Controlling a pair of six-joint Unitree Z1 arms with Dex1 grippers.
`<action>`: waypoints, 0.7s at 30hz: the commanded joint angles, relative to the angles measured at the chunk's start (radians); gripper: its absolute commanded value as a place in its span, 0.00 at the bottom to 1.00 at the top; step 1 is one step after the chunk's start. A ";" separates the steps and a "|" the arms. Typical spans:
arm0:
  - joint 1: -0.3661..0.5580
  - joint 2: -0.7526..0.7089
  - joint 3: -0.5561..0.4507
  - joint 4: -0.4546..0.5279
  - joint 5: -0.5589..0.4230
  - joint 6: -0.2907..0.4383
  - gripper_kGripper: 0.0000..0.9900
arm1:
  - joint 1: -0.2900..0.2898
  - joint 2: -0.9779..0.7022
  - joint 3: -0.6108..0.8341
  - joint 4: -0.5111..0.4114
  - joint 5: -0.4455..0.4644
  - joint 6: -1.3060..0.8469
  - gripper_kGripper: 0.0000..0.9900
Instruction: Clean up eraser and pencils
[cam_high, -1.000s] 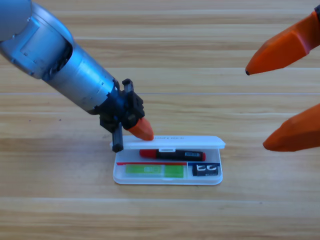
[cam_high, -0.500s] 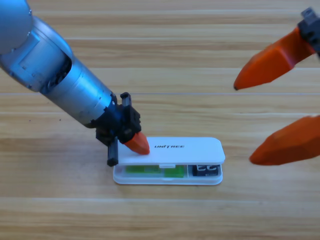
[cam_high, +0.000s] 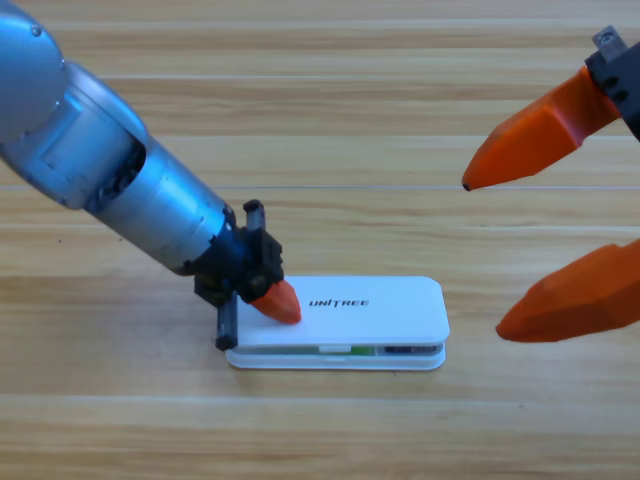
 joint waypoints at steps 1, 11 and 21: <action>-0.033 0.073 0.037 -0.039 0.013 0.015 0.00 | 0.037 0.032 0.029 0.018 0.019 -0.003 1.00; -0.042 0.095 0.059 -0.071 0.032 0.024 0.00 | 0.038 0.035 0.029 0.020 0.019 -0.003 1.00; -0.032 -0.031 0.009 0.030 0.036 0.009 0.65 | 0.038 0.037 0.029 0.020 0.019 -0.003 1.00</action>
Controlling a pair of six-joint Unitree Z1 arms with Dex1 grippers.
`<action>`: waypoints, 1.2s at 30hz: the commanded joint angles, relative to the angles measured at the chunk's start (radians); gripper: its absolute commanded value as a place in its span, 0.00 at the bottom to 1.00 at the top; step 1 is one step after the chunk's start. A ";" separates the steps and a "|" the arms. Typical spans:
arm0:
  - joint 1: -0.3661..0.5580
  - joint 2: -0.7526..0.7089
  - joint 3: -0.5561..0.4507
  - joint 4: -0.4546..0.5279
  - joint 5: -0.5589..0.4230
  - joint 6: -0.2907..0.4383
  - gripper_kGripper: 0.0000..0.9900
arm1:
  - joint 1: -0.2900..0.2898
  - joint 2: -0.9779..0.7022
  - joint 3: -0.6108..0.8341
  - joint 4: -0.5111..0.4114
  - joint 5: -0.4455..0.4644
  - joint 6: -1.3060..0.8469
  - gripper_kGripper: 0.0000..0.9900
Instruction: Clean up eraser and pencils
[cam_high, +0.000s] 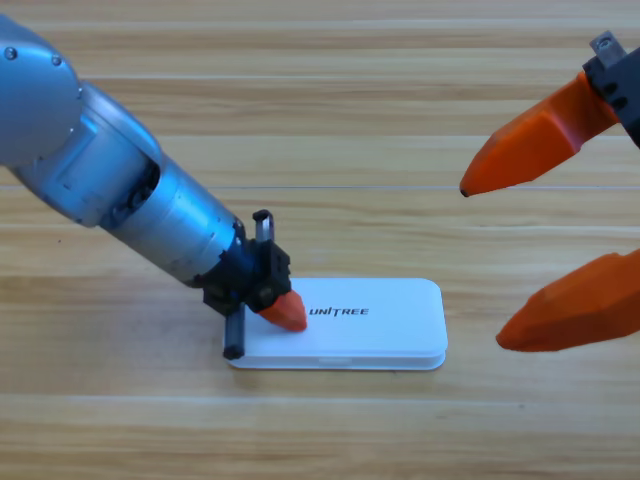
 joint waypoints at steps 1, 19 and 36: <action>0.000 -0.086 -0.027 0.118 0.016 -0.008 0.89 | 0.028 0.038 0.029 0.018 0.019 -0.004 1.00; -0.011 -0.805 -0.122 0.362 0.014 -0.171 1.00 | 0.028 0.047 0.029 0.018 0.019 -0.004 1.00; -0.417 -0.800 -0.211 0.401 0.019 -0.399 1.00 | 0.029 0.054 0.029 0.018 0.019 -0.004 1.00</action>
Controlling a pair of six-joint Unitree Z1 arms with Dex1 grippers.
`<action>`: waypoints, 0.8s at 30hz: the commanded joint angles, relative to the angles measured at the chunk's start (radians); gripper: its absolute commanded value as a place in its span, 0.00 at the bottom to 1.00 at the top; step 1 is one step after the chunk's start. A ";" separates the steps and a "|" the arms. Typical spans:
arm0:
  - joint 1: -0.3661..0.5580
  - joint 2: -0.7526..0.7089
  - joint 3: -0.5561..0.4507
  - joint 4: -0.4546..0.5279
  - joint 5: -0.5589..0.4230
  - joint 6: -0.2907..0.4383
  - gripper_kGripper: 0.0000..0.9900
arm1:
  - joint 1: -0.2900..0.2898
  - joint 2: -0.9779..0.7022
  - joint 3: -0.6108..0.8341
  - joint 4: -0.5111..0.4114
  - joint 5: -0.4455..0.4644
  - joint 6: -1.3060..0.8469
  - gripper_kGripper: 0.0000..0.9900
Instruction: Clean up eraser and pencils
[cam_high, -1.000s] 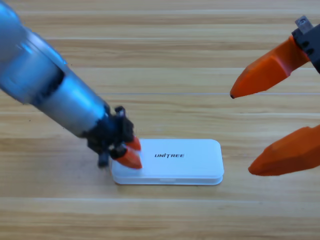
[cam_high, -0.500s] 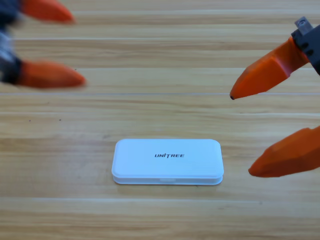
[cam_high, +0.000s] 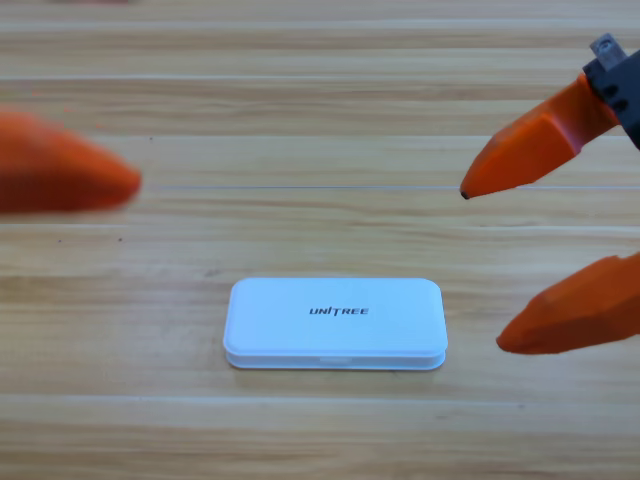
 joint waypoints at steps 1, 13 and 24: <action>-0.128 0.040 0.008 0.045 -0.013 -0.014 1.00 | 0.027 0.053 0.029 0.016 0.019 -0.004 1.00; -0.208 0.131 0.080 0.034 -0.015 0.011 1.00 | 0.035 0.056 0.029 0.016 0.019 -0.006 1.00; -0.209 0.149 0.094 0.017 -0.006 0.018 1.00 | 0.035 0.056 0.029 0.024 0.019 -0.008 1.00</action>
